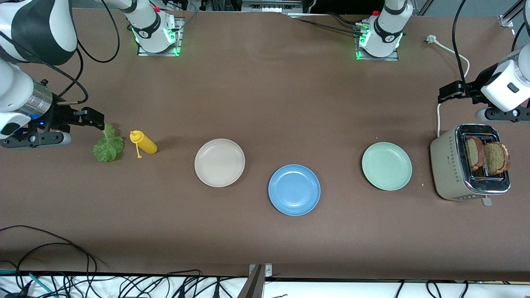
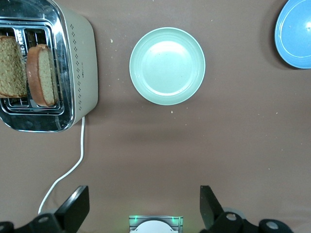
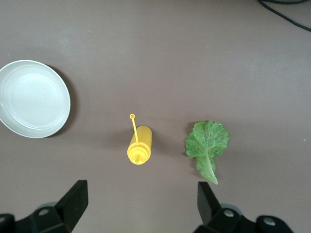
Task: Make sandwich in blue plate with both arms
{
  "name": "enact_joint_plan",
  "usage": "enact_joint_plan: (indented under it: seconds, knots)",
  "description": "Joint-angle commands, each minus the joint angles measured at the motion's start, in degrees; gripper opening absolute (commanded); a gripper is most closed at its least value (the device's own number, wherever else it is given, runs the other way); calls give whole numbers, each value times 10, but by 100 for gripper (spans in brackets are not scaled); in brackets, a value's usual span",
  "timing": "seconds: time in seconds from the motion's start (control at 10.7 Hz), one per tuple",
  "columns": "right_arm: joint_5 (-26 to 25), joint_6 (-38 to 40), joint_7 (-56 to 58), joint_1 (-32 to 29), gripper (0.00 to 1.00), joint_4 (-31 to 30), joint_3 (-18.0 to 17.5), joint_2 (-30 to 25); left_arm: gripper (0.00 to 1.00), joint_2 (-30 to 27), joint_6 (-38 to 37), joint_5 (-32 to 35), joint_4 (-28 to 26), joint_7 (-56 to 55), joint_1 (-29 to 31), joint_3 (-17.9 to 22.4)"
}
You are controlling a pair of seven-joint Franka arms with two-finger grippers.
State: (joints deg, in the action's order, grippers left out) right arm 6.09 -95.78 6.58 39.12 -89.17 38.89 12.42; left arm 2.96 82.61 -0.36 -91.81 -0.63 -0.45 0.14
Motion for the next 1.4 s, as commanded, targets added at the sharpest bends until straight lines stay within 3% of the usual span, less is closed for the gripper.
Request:
enact_joint_plan:
  seconds: [0.0,1.31]
  knots:
    - [-5,4,-6,2,100,8,2,1,100,-3,-4,9,-3,-2,-1,0]
    - [-4,4,-18,3,100,8,2,1,100,-2,-4,9,-2,-1,-1,0]
